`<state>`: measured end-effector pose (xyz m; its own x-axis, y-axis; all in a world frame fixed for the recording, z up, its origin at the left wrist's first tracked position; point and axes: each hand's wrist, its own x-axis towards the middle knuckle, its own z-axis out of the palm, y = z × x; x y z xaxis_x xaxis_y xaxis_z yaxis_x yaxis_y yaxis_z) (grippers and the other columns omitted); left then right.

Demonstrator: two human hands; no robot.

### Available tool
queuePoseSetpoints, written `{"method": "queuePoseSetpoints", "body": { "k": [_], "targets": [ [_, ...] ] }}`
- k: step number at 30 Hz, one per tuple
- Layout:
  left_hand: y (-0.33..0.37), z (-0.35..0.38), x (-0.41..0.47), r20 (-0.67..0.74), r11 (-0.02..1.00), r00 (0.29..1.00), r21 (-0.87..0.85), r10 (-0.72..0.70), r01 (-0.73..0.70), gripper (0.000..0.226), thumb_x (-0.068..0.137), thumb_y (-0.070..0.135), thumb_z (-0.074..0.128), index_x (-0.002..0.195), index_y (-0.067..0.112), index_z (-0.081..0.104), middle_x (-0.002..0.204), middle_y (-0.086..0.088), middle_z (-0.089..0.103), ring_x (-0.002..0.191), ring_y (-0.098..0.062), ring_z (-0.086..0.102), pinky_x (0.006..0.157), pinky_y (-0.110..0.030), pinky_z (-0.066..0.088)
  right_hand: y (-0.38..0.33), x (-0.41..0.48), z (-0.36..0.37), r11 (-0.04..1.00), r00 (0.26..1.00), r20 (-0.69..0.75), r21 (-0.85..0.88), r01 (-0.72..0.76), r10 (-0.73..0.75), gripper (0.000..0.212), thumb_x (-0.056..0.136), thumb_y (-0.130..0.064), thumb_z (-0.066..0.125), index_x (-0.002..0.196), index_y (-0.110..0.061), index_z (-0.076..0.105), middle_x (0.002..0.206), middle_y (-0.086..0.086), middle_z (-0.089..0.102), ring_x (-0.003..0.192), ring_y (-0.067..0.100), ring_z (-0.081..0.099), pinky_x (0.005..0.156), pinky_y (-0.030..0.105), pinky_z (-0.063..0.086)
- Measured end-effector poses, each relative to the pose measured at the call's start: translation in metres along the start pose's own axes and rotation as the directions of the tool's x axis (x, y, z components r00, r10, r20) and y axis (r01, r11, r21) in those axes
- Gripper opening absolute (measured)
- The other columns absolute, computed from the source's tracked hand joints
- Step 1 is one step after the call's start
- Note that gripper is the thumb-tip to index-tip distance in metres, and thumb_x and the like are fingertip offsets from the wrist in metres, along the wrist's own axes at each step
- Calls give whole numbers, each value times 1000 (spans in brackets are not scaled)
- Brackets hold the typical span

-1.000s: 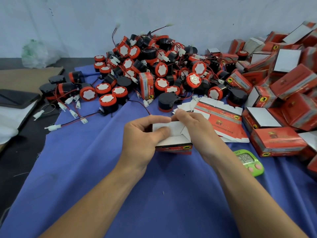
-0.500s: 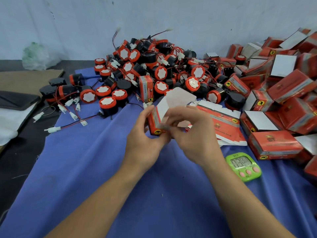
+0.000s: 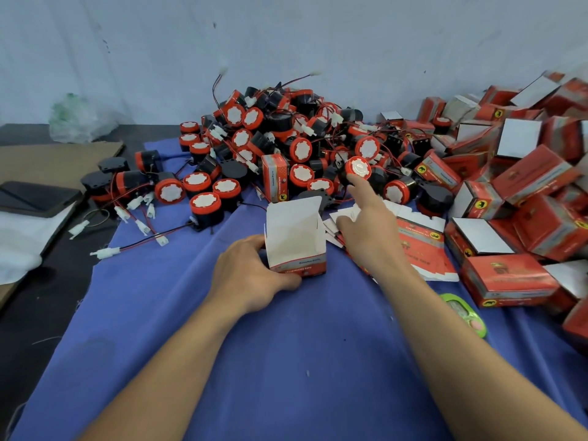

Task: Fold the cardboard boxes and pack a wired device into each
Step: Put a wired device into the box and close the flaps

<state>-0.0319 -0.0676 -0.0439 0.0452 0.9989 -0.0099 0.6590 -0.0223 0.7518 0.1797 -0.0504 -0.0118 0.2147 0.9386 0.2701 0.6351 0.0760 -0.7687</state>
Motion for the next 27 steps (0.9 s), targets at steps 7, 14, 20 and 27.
{"method": "queuePoseSetpoints", "body": {
  "k": [7, 14, 20, 27],
  "targets": [
    [0, -3, 0, 11, 1000, 1000, 17, 18, -19, 63, 41, 62, 76, 102, 47, 70, 97, 24, 73, 92, 0, 66, 70, -26, 53, -9, 41, 27, 909, 942, 286, -321, 265, -173, 52, 94, -12, 63, 145, -19, 55, 143, 10, 57, 131, 34, 47, 103, 41, 42],
    [-1, -3, 0, 11, 998, 999, 55, 43, -43, 64, 45, 63, 76, 107, 47, 69, 100, 23, 72, 94, -3, 65, 72, -29, 53, -6, 25, 21, 933, 963, -9, -251, 259, -270, 47, 81, -21, 80, 124, -26, 62, 117, 1, 56, 110, 25, 50, 90, 33, 41],
    [-1, -2, -1, 7, 995, 998, 79, 60, -60, 65, 47, 64, 74, 109, 45, 68, 102, 23, 71, 98, -5, 64, 74, -31, 54, -14, -13, -26, 349, 928, 38, 920, -177, 370, 29, 91, -36, 73, 115, -18, 71, 100, 3, 75, 86, 21, 74, 74, 38, 61],
    [0, -2, -3, 6, 992, 998, 111, 66, -66, 65, 51, 65, 72, 112, 43, 67, 108, 20, 71, 99, -10, 64, 77, -35, 55, 3, -30, -48, -215, 919, 328, 935, -283, 219, 60, 90, -43, 67, 136, -5, 59, 124, 18, 70, 104, 27, 71, 83, 31, 58]
  ]
}}
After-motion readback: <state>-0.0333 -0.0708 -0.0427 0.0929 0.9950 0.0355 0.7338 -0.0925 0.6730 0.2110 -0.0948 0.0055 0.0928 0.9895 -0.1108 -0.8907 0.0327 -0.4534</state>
